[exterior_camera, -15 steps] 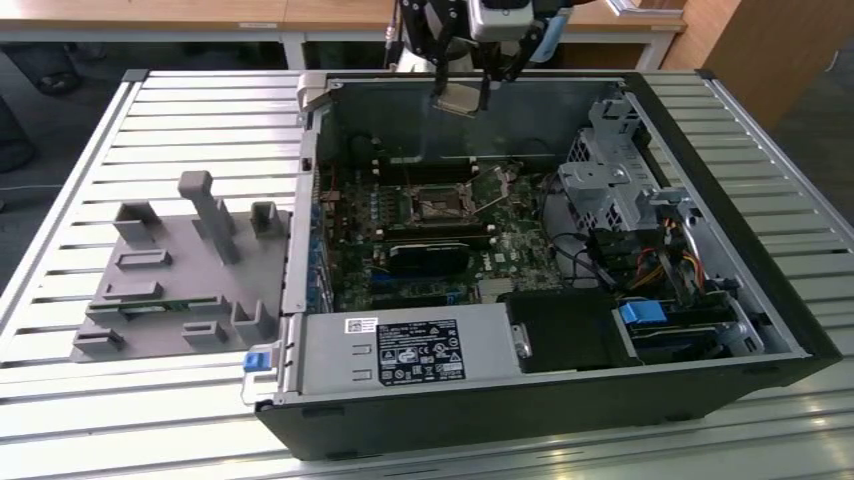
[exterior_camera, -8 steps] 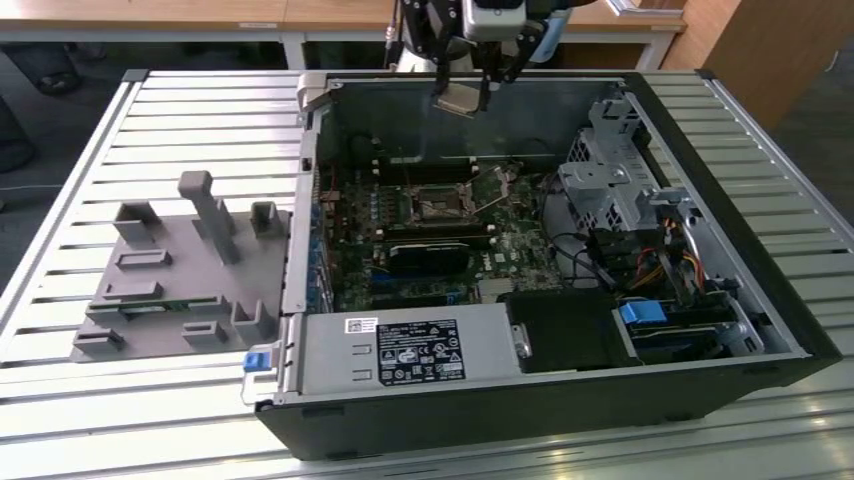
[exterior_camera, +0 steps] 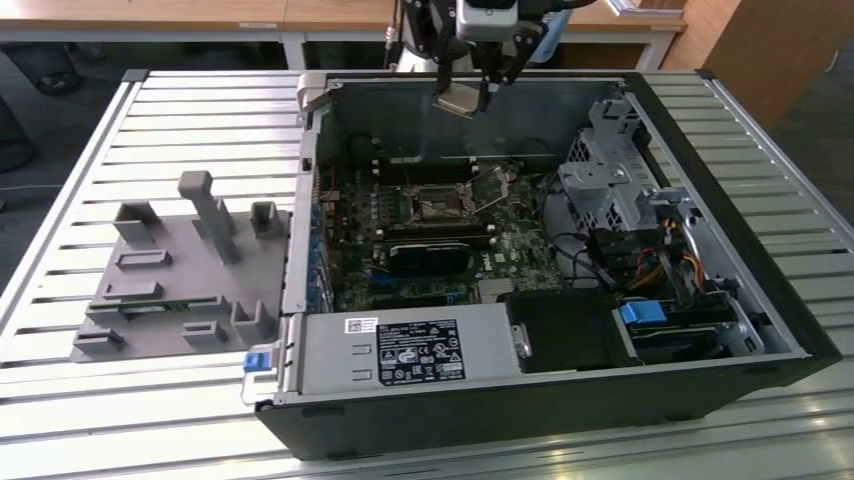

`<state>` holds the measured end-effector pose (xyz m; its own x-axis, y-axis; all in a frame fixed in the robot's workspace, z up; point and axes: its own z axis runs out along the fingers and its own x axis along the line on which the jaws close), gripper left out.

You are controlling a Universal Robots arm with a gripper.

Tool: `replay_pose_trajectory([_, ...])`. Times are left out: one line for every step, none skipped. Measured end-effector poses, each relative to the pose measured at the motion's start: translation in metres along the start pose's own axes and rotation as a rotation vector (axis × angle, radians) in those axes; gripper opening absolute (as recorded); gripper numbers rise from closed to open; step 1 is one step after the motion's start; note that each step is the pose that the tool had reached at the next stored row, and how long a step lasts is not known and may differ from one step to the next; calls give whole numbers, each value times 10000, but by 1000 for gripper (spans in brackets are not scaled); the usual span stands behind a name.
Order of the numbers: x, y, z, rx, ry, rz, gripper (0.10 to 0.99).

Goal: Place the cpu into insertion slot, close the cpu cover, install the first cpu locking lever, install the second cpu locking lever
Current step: 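Place the cpu into insertion slot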

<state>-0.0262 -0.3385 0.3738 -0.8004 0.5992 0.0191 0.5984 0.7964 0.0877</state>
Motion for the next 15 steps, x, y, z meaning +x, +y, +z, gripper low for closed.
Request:
replay_pose_trajectory([1,1,1,-2,-8,97,529])
replay_pose_trajectory([1,1,2,-4,-16,186,529])
replay_pose_trajectory([2,3,3,-6,-25,280,529])
replay_pose_trajectory([4,5,4,-7,-33,374,529])
replay_pose_trajectory([5,6,5,-10,-41,469,529])
replay_pose_trajectory([6,7,6,-12,-50,566,529])
replay_pose_trajectory([6,7,8,-15,-58,659,529])
replay_pose_trajectory([6,7,9,-17,-66,754,529])
replay_pose_trajectory([7,7,10,-18,-74,844,529])
replay_pose_trajectory([7,7,11,-19,-81,915,529])
replay_pose_trajectory([9,6,11,-19,-85,972,529])
replay_pose_trajectory([11,5,11,-20,-90,1020,529])
replay_pose_trajectory([12,5,13,-21,-93,1064,529])
replay_pose_trajectory([12,6,13,-22,-98,1119,529])
replay_pose_trajectory([14,6,15,-25,-104,1186,529])
